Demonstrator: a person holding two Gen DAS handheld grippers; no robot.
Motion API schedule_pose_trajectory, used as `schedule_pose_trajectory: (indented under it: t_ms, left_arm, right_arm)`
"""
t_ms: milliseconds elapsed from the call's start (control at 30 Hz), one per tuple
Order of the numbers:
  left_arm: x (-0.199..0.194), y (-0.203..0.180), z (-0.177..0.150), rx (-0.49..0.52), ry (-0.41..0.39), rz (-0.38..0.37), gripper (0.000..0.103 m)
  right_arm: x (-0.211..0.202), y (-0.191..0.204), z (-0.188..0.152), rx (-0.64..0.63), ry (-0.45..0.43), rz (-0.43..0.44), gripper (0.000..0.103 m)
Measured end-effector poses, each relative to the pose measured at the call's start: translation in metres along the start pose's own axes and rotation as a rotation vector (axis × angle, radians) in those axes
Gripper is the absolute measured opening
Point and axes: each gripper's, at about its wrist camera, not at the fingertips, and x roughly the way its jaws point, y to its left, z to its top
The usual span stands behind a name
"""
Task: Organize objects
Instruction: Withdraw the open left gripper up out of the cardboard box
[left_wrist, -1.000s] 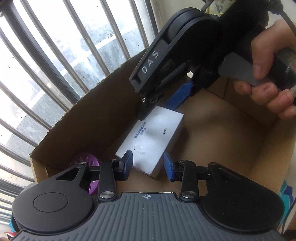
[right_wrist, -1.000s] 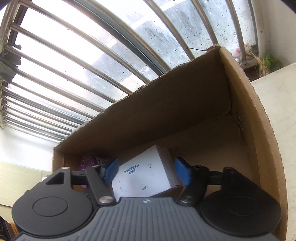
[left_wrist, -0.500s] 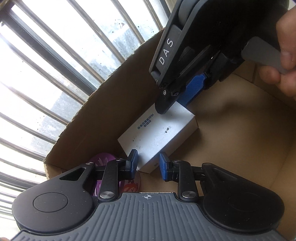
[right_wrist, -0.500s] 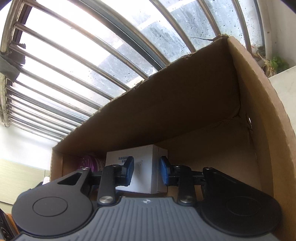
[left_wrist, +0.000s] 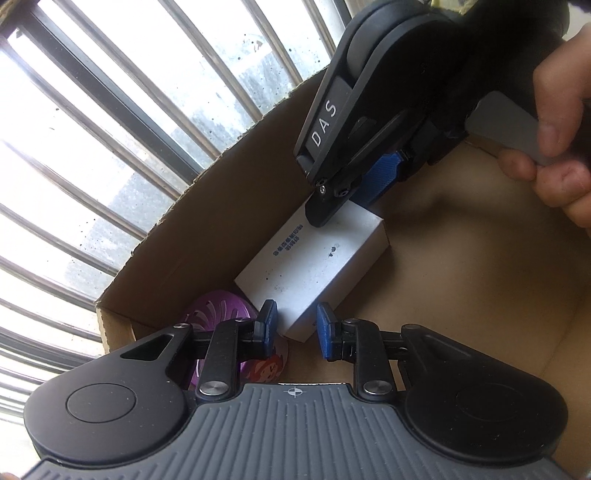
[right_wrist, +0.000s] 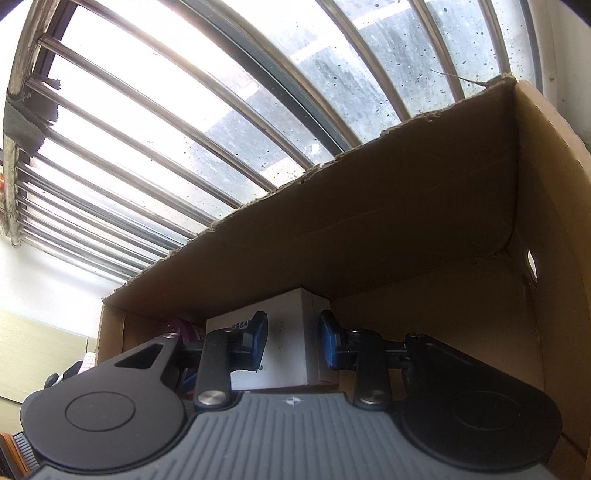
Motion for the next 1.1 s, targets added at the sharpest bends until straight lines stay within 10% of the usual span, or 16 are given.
schedule_pose_trajectory:
  t_ms: [300, 767, 1100]
  left_arm:
    - [-0.052, 0.01, -0.024, -0.057, -0.102, 0.023, 0.028]
    - [-0.178, -0.033, -0.075, -0.325, -0.517, -0.113, 0.043]
    - [-0.16, -0.072, -0.134, -0.416, -0.574, -0.26, 0.061]
  right_arm:
    - [-0.062, 0.018, -0.003, -0.043, -0.144, -0.022, 0.054]
    - [-0.228, 0.076, -0.098, -0.364, -0.318, 0.099, 0.065]
    - [-0.244, 0.029, -0.172, -0.345, -0.297, 0.212, 0.073]
